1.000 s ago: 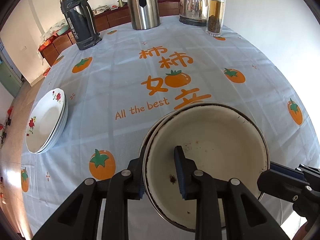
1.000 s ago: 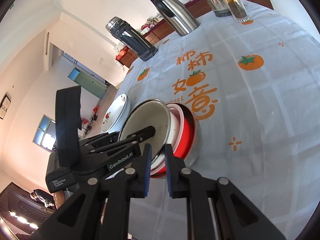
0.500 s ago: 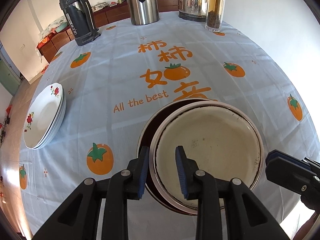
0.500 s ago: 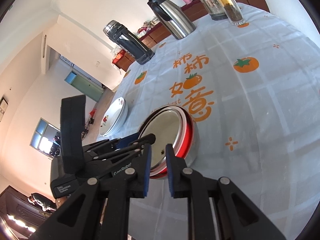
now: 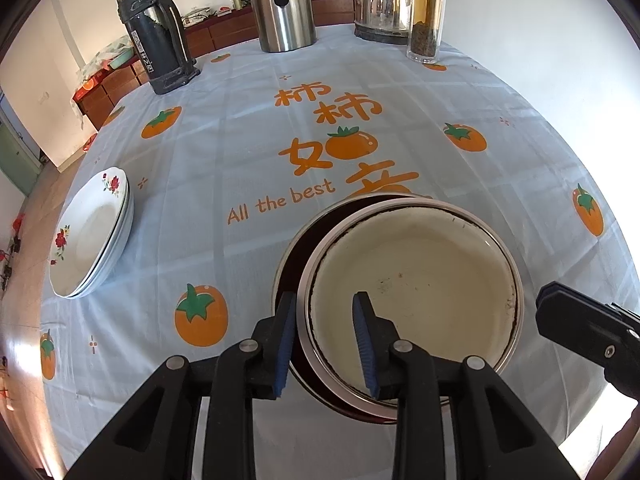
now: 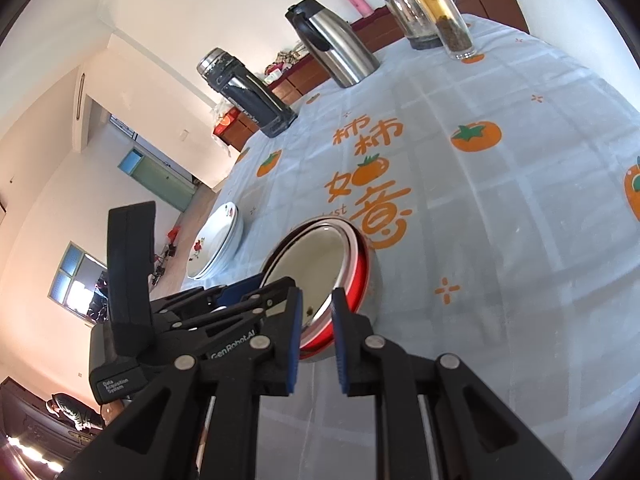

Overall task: Organize plates and bowls
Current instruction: 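Open the right gripper and bring both grippers to the nested bowls' rim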

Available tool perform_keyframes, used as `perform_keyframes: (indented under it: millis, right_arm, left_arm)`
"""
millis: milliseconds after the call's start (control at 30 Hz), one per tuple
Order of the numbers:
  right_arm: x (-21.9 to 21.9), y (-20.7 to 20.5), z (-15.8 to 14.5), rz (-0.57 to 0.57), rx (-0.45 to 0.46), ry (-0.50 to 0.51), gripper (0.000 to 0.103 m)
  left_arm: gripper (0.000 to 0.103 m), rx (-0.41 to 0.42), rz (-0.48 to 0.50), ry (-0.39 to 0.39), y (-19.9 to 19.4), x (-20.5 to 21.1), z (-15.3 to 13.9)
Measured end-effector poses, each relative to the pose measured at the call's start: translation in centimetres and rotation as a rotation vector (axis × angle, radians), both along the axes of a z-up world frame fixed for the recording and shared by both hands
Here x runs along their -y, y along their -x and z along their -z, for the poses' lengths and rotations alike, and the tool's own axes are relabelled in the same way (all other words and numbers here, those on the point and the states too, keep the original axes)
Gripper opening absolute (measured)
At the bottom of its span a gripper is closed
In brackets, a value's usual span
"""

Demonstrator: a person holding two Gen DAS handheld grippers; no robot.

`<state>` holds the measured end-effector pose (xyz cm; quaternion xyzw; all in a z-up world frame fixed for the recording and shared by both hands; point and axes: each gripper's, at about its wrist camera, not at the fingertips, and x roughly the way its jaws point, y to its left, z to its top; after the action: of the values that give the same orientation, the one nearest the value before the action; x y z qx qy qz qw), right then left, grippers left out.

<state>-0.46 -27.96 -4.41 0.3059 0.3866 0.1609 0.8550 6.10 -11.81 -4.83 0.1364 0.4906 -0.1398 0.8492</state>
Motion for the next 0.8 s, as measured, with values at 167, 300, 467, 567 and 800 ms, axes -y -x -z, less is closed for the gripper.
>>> perform_keyframes:
  millis: [167,300,467,567,800]
  right_arm:
    - [-0.2,-0.1,0.2,-0.003,-0.007,0.007,0.016]
    - [-0.5,-0.1,0.5,0.001,-0.012,0.018,0.016]
    - [-0.5,-0.1,0.9,0.007,-0.023,0.016,0.016]
    - [-0.5,0.0,1.1,0.009,-0.026,0.015,0.016]
    - [-0.6,0.2,1.2,0.012,-0.029,0.025,0.016]
  left_arm:
    - [0.032,0.015,0.005,-0.014,0.4,0.2,0.0]
    - [0.032,0.018,0.005,-0.005,0.5,0.0,-0.1]
    - [0.032,0.045,0.011,0.003,1.1,-0.3,-0.6]
    - [0.032,0.089,0.006,-0.016,1.5,-0.5,-1.1]
    - [0.041,0.117,-0.009,0.011,1.5,-1.5,-1.5]
